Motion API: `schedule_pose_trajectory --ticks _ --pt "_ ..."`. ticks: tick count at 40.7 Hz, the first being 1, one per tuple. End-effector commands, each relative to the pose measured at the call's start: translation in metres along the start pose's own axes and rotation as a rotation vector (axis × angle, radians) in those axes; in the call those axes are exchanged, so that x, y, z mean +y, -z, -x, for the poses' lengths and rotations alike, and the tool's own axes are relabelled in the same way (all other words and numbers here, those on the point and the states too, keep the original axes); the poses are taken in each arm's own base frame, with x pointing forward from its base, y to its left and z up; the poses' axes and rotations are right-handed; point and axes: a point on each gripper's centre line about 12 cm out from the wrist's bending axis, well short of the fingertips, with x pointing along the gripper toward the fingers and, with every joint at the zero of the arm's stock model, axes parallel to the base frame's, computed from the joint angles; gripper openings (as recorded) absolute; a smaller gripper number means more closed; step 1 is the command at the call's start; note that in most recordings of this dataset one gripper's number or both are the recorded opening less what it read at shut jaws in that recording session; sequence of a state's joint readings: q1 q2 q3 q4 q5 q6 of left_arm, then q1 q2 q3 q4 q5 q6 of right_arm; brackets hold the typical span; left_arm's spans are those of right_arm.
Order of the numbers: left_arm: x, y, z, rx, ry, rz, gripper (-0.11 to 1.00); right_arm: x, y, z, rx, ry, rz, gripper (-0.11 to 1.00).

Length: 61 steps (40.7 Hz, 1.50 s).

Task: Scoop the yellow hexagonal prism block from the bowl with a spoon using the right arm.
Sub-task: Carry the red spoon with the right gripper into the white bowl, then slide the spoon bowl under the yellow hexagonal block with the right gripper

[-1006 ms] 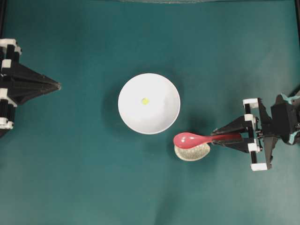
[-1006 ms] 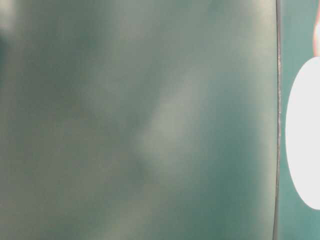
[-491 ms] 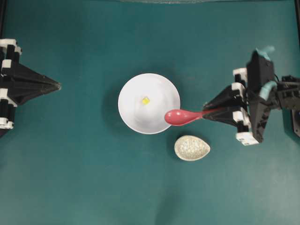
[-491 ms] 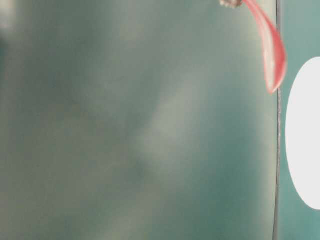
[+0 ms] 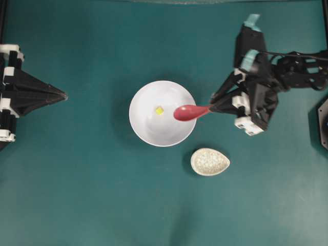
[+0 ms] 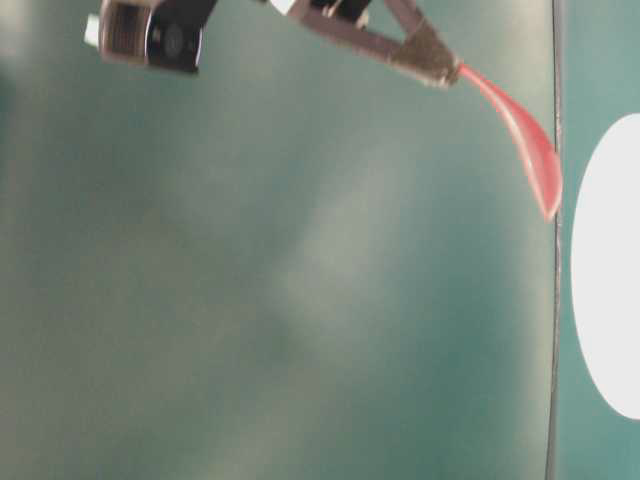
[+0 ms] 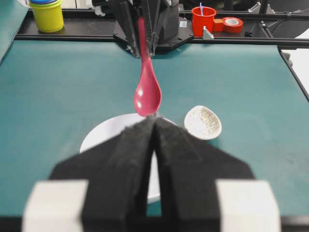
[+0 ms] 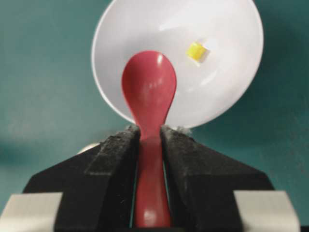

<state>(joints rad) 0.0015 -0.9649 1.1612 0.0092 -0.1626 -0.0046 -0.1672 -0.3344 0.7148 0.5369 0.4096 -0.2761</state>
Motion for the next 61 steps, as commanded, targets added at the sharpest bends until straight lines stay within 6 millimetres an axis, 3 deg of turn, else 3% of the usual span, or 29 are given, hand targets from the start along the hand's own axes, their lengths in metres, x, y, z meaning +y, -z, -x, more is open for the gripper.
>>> schedule_pose_trajectory --ticks 1,14,26,39,61 --pt "0.0 -0.009 -0.002 -0.021 0.0 -0.002 0.0 0.001 -0.018 -0.001 0.019 -0.011 -0.002 0.24" --pt "0.0 -0.009 -0.002 -0.021 0.002 0.0 0.0 -0.004 -0.035 -0.032 0.233 0.003 0.005 0.24" --pt "0.0 -0.01 -0.002 -0.023 0.0 0.0 0.0 -0.009 -0.041 -0.043 0.341 0.101 0.002 0.24" --pt "0.0 -0.01 -0.002 -0.025 0.0 -0.002 0.0 0.0 -0.04 -0.052 0.349 0.101 0.032 0.24" --pt "0.0 -0.011 -0.001 -0.031 0.002 0.0 0.0 -0.008 -0.032 -0.075 0.311 0.119 0.04 0.24"
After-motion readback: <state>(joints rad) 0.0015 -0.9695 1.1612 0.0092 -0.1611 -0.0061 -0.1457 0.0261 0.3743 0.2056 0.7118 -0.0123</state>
